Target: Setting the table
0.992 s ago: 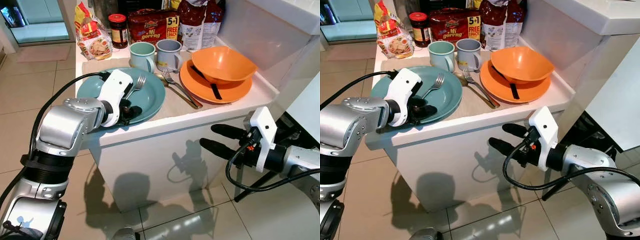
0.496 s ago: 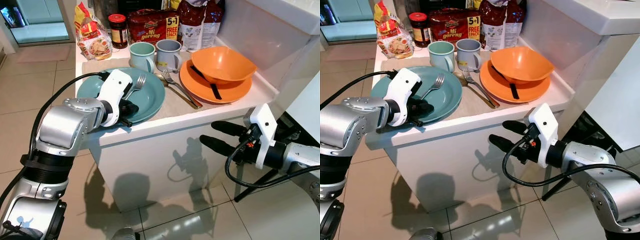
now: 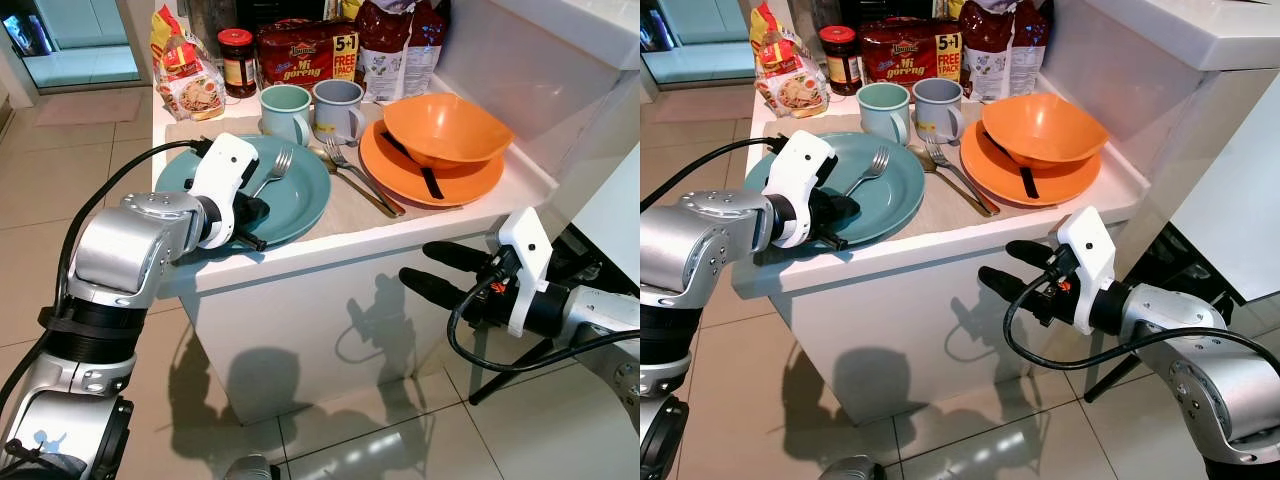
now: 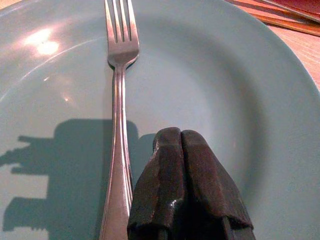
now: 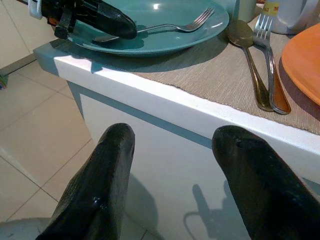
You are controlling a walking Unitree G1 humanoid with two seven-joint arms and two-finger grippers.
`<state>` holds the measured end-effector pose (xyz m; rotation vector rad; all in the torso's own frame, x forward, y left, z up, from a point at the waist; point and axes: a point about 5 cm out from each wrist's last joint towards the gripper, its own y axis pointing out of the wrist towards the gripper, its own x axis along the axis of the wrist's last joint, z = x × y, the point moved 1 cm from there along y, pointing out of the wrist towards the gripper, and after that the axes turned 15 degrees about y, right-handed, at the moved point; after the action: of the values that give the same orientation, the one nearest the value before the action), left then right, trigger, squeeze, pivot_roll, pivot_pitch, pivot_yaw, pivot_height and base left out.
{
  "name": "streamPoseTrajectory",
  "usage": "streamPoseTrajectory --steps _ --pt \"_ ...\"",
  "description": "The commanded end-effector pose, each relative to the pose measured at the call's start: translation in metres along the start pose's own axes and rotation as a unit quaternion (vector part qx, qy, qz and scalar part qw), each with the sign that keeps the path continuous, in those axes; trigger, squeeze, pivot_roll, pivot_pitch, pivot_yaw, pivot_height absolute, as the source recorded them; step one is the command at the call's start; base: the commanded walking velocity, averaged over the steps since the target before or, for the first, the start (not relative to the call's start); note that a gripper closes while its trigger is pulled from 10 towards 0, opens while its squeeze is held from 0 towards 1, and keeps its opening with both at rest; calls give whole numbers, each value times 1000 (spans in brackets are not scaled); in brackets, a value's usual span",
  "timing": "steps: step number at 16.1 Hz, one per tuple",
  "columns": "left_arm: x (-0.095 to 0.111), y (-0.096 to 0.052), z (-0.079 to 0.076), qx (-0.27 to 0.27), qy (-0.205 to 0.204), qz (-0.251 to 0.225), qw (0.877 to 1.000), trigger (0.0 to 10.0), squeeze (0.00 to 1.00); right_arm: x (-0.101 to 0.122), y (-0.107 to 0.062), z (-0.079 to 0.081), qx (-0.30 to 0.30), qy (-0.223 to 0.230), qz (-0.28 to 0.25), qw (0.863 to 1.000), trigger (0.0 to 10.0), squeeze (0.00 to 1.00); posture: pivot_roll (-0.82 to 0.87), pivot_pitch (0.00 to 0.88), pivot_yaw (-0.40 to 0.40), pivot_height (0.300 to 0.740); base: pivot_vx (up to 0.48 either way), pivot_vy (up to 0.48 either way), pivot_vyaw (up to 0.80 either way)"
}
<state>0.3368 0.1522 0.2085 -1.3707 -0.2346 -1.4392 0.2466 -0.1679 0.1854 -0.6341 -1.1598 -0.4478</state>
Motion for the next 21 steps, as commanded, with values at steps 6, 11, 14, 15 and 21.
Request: streamPoseTrajectory --steps 6,11,14,15,21 --pt "6 1 0 -5 4 -11 1000 0 0 2 -1 -1 -7 -7 -4 1000 10000 0 86 20 -5 740 0 0 0" --pt "21 -6 13 26 -7 -48 998 0 0 3 -2 -2 -11 -9 -6 1000 10000 0 86 21 -7 740 0 0 0" --pt "30 -10 20 42 -15 -76 996 0 0 3 -2 -3 -12 -9 -7 1000 10000 0 84 23 -8 740 0 0 0" --pt "34 -12 23 50 -21 -89 995 0 0 3 -2 -3 -13 -9 -9 1000 10000 0 85 24 -7 740 0 0 0" --pt "24 6 12 75 33 -73 994 10000 1000 -2 -3 1 -7 -8 2 1000 10000 0 76 26 -14 740 0 0 0"
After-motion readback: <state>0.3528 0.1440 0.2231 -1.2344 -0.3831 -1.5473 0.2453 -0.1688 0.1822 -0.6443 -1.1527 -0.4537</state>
